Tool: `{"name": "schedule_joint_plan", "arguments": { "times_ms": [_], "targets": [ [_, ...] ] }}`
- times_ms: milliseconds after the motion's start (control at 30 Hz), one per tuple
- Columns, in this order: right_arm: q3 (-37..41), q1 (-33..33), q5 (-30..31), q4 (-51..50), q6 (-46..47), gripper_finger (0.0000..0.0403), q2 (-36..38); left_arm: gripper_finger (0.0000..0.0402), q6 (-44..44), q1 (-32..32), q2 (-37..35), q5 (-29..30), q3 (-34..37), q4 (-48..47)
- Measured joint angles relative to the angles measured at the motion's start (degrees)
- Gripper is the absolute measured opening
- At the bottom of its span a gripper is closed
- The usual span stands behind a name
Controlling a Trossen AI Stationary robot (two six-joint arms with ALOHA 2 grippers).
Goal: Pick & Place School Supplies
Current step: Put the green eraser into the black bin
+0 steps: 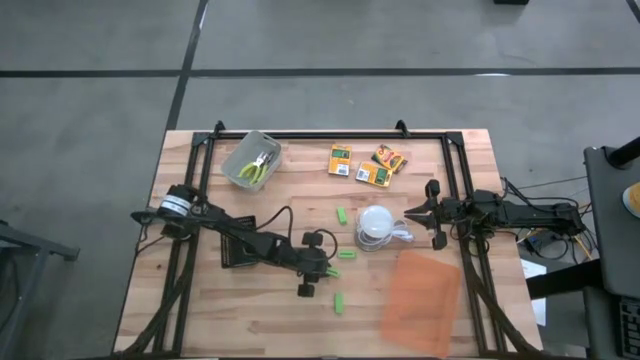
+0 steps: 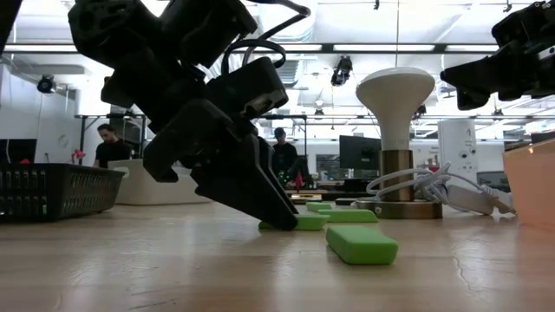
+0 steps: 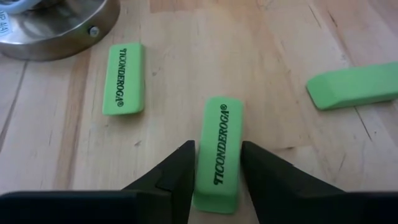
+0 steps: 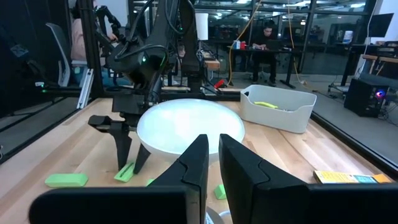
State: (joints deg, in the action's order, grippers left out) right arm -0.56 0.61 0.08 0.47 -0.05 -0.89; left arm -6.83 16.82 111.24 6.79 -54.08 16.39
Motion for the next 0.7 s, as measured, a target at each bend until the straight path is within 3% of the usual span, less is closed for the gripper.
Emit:
{"name": "schedule_joint_plan", "arguments": {
  "times_ms": [233,500,700],
  "targets": [
    [0.0,0.0,0.0,0.0,0.0,0.0036,0.0,0.0097,-0.2,0.0,0.0,0.0,0.0,-0.1],
    [0.0,0.0,0.0,0.0,0.0,0.0036,0.0,0.0099,-0.7,-0.1,-0.6,-0.1,0.1,-0.4],
    [0.0,0.0,0.0,-0.1,0.0,0.0036,0.0,0.0098,-0.5,-0.3,-4.9,0.6,0.0,-4.7]
  ]
}}
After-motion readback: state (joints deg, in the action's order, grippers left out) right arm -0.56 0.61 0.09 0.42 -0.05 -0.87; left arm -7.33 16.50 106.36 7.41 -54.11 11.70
